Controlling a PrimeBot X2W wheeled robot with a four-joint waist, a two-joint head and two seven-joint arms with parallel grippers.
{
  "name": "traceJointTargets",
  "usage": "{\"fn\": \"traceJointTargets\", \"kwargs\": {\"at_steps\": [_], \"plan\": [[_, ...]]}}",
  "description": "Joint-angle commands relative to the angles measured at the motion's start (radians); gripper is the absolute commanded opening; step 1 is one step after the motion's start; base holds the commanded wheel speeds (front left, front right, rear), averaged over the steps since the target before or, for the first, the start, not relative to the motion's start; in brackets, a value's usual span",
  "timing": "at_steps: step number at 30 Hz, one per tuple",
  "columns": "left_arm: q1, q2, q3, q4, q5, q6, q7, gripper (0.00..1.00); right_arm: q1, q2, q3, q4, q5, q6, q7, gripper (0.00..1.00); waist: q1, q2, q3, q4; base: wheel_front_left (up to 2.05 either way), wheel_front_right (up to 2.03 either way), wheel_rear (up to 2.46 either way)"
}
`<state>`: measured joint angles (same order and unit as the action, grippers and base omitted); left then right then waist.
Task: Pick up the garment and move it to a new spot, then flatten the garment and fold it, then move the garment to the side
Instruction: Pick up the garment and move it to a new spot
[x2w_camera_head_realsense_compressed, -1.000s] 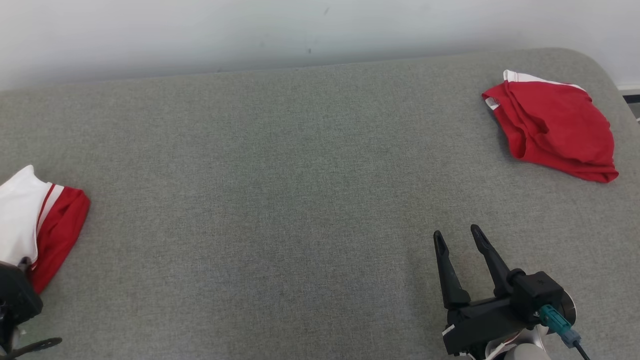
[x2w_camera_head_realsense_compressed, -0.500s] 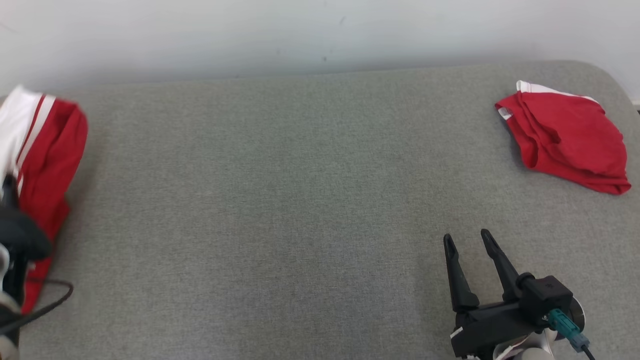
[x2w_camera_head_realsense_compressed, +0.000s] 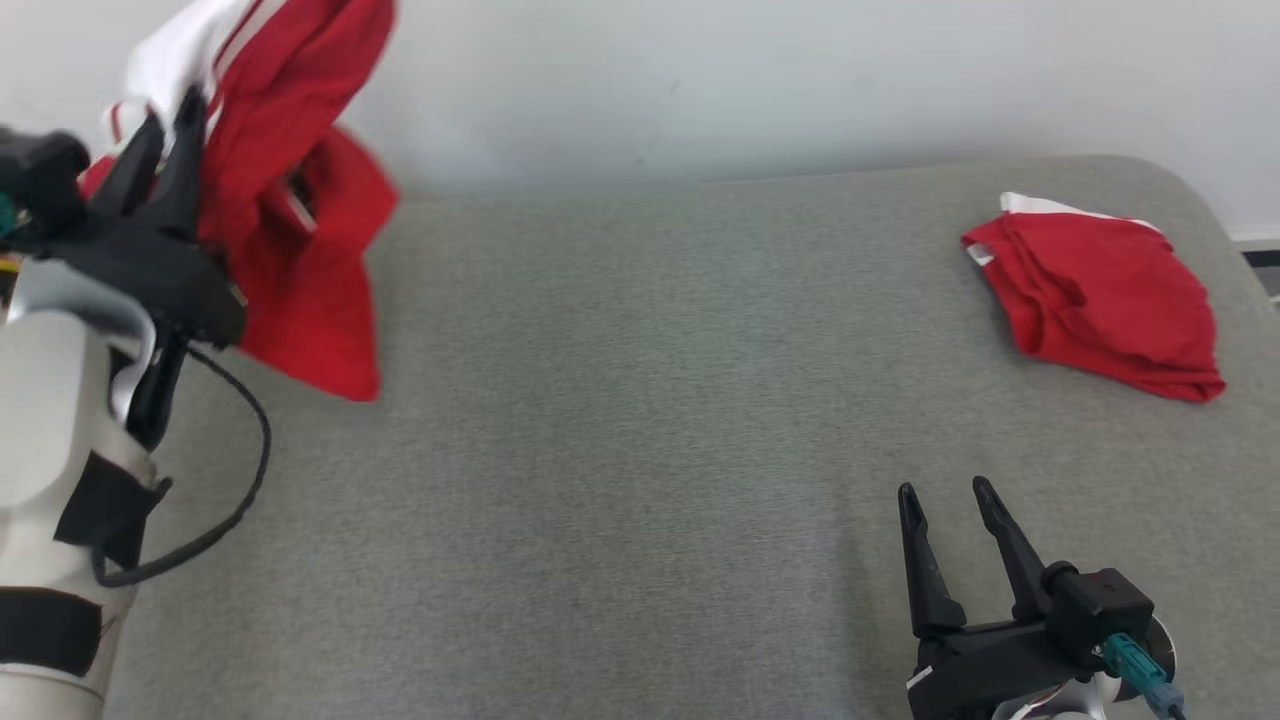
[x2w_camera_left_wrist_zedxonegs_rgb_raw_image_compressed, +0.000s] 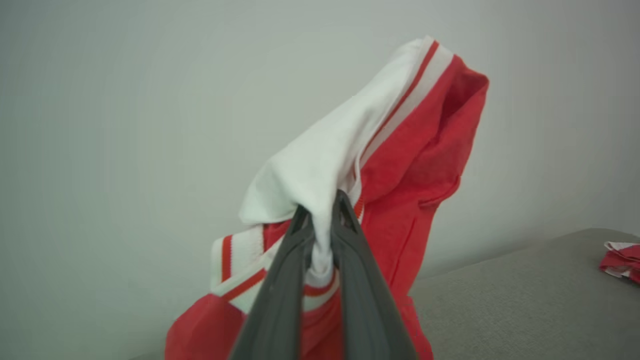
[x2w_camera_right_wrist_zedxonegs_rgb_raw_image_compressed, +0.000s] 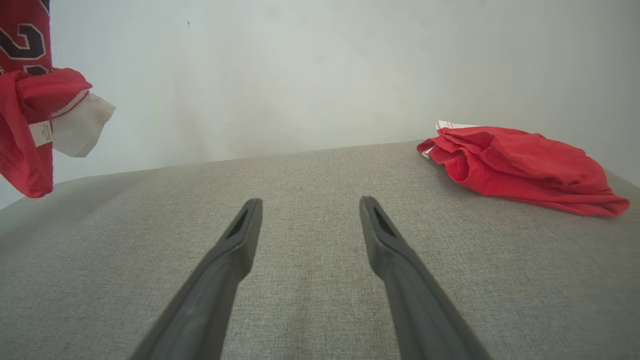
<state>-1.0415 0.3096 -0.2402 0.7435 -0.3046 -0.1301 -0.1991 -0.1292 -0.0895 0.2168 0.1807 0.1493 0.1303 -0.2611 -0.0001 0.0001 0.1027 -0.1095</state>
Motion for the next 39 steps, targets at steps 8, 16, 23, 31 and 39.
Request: {"fn": "traceJointTargets", "kwargs": {"at_steps": [8,16,23,31,39], "plan": [[0.091,-0.009,-0.092,-0.371,-0.075,0.003,0.146,0.00,0.020,0.027,-0.004,0.003,0.019,0.001,-0.005,1.00,0.0001,-0.0001,-0.013,-0.141,0.00,0.00,0.00],[0.199,-0.099,-0.156,-0.598,-0.116,0.045,0.224,0.00,0.009,0.035,0.005,0.004,0.028,0.001,-0.005,1.00,0.0001,-0.0001,0.003,-0.214,0.00,0.00,0.00],[0.313,-0.162,-0.199,-0.632,-0.133,0.074,0.200,0.00,0.005,0.038,0.007,0.010,0.027,0.001,-0.005,1.00,0.0001,-0.0001,0.013,-0.218,0.00,0.00,0.00],[0.439,-0.147,-0.216,-0.465,-0.110,0.094,0.095,0.00,-0.010,0.039,0.015,0.016,0.018,0.001,-0.006,1.00,0.0001,-0.0001,0.024,-0.186,0.00,0.00,0.00],[0.498,-0.112,-0.199,-0.313,-0.088,0.129,-0.003,0.00,0.013,0.039,0.011,0.035,0.014,0.001,-0.006,1.00,0.0001,-0.0001,0.008,-0.124,0.00,0.00,0.00]]}}
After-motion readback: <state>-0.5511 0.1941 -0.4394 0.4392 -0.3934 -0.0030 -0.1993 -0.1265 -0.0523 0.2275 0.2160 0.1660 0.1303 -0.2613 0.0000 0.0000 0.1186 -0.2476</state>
